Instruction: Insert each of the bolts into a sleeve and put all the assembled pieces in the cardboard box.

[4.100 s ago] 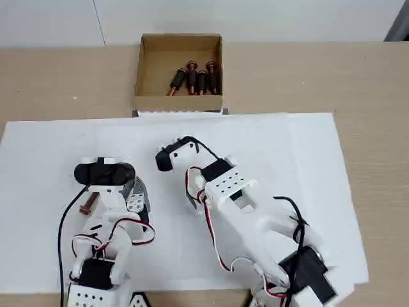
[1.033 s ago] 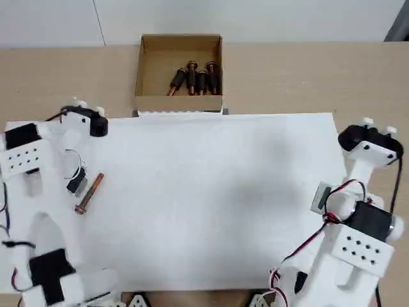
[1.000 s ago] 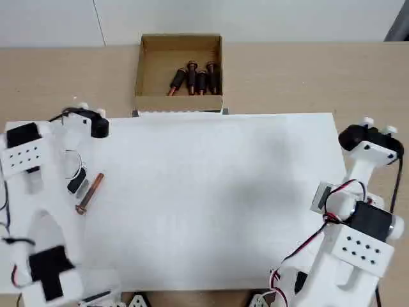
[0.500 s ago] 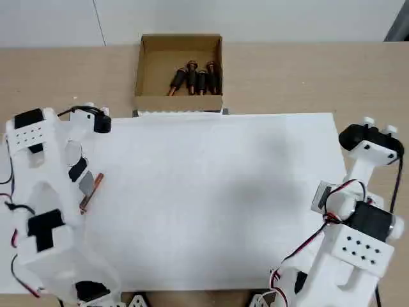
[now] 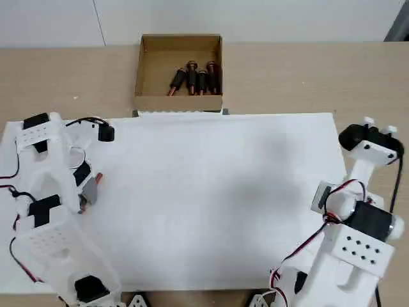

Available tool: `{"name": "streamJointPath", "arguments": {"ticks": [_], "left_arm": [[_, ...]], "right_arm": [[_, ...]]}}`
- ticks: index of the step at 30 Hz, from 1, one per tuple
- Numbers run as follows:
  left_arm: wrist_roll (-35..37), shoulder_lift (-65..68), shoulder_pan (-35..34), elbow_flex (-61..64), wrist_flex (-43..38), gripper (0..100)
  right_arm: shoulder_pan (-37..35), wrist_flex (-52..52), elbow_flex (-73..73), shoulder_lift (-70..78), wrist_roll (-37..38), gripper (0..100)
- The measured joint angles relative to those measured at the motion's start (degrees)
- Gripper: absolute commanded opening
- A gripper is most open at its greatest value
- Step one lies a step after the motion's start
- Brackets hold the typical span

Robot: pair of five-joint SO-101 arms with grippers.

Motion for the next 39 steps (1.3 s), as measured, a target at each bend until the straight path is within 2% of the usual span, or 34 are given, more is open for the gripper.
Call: {"name": "streamJointPath", "arguments": {"ticks": [7,13,16,21,26,29,31,36,39], "left_arm": [[0.0,-1.2,0.0,-0.4,1.4,0],[1.1,-9.1,-0.7,-0.3,1.8,0],[5.9,-13.9,-0.6,-0.3,1.8,0],[19.4,-19.2,1.5,-0.3,1.8,0],[26.8,-21.1,4.7,-0.3,1.8,0],[34.9,-21.2,7.3,-0.3,1.8,0],[43.4,-21.2,9.0,-0.3,1.8,0],[72.3,-21.2,10.9,-0.3,1.7,0],[87.2,-21.2,11.3,-0.3,-1.3,0]], "right_arm": [[0.0,0.0,0.0,0.0,0.0,0.4],[0.0,0.0,0.0,0.0,0.0,0.4],[0.0,0.0,0.0,0.0,0.0,0.4],[0.0,0.0,0.0,0.0,0.0,0.4],[0.0,0.0,0.0,0.0,0.0,0.4],[0.0,0.0,0.0,0.0,0.0,0.4],[0.0,0.0,0.0,0.0,0.0,0.4],[0.0,0.0,0.0,0.0,0.0,0.4],[0.0,0.0,0.0,0.0,0.0,0.4]]}}
